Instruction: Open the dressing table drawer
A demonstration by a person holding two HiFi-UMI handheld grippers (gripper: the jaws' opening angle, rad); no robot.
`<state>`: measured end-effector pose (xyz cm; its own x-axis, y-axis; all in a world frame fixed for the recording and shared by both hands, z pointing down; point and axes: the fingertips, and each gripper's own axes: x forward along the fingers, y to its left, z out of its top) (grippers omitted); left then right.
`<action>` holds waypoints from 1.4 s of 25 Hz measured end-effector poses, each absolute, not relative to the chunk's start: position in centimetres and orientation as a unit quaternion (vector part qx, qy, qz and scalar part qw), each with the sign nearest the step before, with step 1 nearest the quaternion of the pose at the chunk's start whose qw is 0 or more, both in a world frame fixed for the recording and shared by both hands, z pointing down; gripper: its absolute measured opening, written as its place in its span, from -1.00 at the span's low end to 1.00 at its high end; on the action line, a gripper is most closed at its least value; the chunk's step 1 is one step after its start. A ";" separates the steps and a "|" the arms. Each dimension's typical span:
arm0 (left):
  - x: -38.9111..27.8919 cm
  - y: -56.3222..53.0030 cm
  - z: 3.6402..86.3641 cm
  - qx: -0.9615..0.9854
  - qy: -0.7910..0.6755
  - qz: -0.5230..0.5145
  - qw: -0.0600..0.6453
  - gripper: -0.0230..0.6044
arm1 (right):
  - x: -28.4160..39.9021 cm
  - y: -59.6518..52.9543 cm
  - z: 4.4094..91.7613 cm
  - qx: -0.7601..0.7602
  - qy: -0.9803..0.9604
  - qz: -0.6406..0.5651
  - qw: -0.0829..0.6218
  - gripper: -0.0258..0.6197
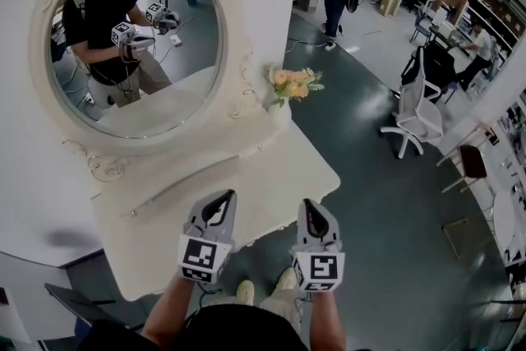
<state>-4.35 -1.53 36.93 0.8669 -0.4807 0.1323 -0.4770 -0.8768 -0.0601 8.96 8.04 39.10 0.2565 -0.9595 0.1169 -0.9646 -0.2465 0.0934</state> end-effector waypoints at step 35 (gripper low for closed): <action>1.6 -16.2 48.5 -0.889 0.424 -0.143 -0.097 -0.92 | 17.3 -14.0 52.2 0.640 -0.751 0.109 0.125 -0.92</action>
